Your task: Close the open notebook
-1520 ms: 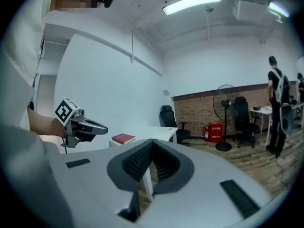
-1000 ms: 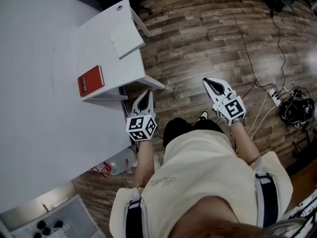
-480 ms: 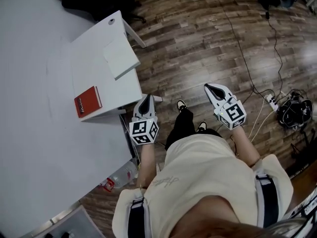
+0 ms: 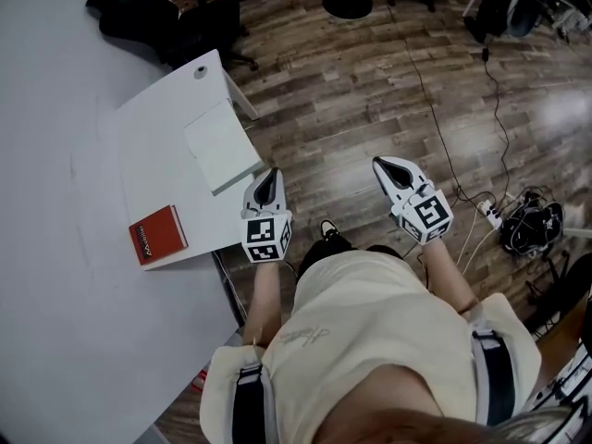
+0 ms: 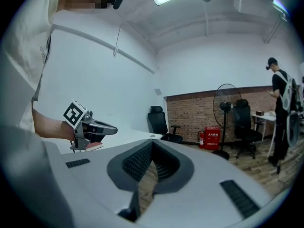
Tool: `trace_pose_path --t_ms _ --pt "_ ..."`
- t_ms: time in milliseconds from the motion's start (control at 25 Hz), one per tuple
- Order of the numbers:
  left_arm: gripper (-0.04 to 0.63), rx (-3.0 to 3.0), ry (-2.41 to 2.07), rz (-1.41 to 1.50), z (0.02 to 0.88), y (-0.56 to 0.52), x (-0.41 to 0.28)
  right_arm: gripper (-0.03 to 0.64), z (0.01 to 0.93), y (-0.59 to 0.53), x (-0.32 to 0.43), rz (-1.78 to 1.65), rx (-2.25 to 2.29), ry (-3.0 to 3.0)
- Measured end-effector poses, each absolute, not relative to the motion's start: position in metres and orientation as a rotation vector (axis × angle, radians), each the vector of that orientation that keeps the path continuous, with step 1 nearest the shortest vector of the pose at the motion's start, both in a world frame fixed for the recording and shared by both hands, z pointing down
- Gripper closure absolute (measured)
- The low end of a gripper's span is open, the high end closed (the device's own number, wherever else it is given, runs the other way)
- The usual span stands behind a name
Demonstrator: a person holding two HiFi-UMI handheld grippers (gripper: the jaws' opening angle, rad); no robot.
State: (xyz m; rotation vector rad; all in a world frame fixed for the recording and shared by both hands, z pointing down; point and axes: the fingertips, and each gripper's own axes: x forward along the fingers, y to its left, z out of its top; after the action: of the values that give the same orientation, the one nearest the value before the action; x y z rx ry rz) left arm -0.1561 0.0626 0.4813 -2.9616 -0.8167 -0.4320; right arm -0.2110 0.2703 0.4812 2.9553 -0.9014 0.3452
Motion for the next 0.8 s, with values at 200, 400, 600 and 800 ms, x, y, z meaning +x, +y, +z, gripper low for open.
trace_pose_path --t_ms 200,400,600,800 --pt "0.575 -2.988 -0.755 -0.428 0.482 0.034 -0.115 0.609 0.486 0.237 -0.169 0.361 2.917 -0.984" --pt "0.575 -3.025 -0.682 -0.510 0.499 0.018 -0.099 0.609 0.494 0.223 -0.138 0.395 2.901 -1.075" --pt "0.575 -3.037 -0.592 -0.551 0.511 0.014 -0.081 0.609 0.513 0.220 -0.098 0.426 2.897 -1.177" --pt "0.575 -3.059 -0.385 -0.564 0.506 0.005 -0.049 0.609 0.517 0.212 -0.042 0.410 2.807 -1.370"
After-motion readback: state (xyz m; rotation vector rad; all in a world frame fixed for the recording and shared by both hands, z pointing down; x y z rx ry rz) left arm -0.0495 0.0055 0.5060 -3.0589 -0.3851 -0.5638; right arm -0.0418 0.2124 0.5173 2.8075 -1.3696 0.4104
